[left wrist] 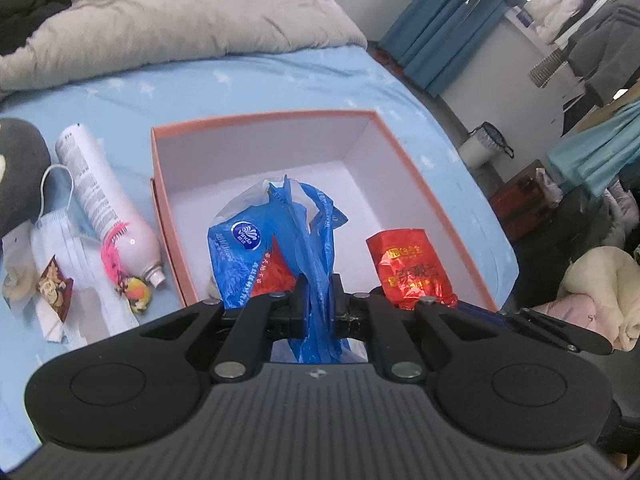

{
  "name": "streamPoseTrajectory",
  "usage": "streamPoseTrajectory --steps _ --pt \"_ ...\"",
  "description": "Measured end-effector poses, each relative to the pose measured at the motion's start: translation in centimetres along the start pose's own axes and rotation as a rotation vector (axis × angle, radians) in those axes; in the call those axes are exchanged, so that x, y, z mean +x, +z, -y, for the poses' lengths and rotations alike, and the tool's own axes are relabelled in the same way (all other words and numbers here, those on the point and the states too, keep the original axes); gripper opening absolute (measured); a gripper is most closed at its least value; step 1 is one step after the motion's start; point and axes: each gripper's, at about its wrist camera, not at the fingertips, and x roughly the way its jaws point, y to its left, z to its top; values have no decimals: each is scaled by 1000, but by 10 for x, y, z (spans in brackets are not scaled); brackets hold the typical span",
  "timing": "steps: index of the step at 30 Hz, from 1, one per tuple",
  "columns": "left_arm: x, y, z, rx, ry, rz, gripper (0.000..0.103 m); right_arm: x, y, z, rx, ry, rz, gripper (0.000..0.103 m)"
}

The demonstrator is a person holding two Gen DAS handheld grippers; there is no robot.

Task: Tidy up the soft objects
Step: 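Open both tools to drop the blue bag and red packet into the box, then withdraw both tools from the box toward the face mask and wrappers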

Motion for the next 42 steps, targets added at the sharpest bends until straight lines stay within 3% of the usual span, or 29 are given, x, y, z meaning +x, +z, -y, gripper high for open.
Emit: streamPoseTrajectory --steps 4,8,9,16,26,30,33,42 --pt "2 -3 -1 14 3 -2 12 8 -4 2 -14 -35 -26 57" --pt "-3 -2 -5 12 6 -7 45 13 -6 7 -3 -42 -51 62" --pt "-5 -3 -6 12 4 3 45 13 -6 9 5 -42 -52 66" --pt "-24 -18 -1 60 -17 61 45 3 -14 11 3 -42 -17 66" --pt "-77 -71 16 235 54 240 46 -37 -45 6 19 -11 137 66" --pt "-87 -94 15 241 70 277 47 -50 -63 2 2 -5 177 66" --pt "-96 -115 8 213 39 333 51 -57 -75 -4 -18 -9 204 66" --pt "-122 -168 -1 198 54 392 51 -73 -112 -33 -96 27 255 66"
